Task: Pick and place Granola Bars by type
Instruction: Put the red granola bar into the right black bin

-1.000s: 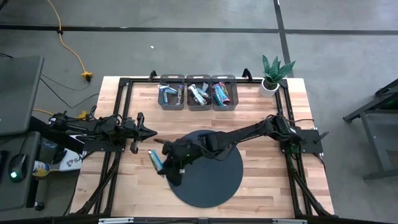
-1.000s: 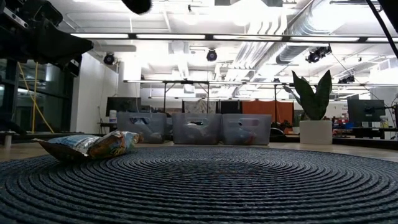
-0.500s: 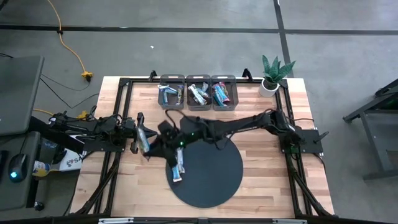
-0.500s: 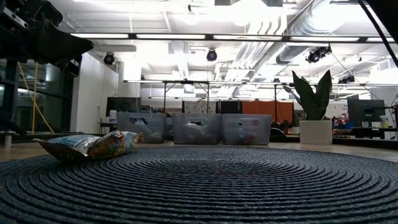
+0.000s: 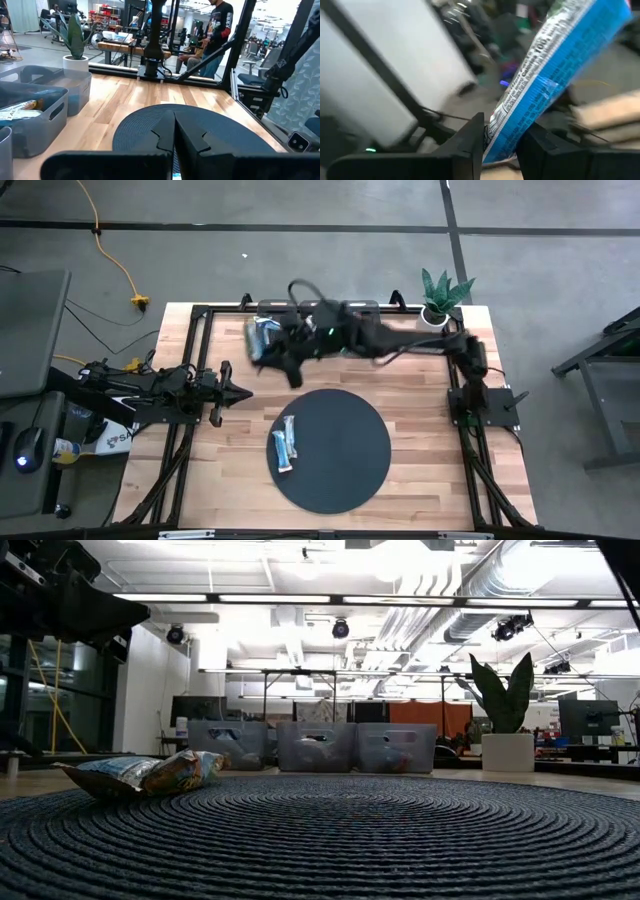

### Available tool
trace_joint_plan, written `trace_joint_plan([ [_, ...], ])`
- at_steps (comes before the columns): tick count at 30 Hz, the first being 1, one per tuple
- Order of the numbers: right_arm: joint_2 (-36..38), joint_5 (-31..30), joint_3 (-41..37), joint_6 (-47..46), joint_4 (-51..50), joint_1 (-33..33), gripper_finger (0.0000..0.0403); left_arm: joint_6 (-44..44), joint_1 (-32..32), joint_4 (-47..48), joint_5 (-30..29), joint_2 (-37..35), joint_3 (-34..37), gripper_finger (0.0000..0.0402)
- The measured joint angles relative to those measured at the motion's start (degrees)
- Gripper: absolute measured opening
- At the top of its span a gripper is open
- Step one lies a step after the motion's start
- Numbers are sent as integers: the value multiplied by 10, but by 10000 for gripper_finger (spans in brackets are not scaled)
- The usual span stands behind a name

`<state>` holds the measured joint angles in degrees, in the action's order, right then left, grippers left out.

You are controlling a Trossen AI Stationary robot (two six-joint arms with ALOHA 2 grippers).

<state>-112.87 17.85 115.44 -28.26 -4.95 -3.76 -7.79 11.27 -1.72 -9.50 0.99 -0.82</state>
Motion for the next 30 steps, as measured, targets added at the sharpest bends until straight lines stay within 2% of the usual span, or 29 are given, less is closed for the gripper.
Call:
trace_joint_plan([
  [6, 63, -44, 0, 32, -137, -69, 84, 0, 0, 0, 0, 0, 0, 1],
  [15, 127, -64, 0, 73, -288, -187, 84, 0, 0, 0, 0, 0, 0, 1],
  [22, 137, -136, 0, 108, -436, -267, 84, 0, 0, 0, 0, 0, 0, 1],
  [28, 132, -252, 0, 148, -547, -309, 84, 0, 0, 0, 0, 0, 0, 1],
  [30, 131, -274, 0, 153, -565, -320, 84, 0, 0, 0, 0, 0, 0, 1],
])
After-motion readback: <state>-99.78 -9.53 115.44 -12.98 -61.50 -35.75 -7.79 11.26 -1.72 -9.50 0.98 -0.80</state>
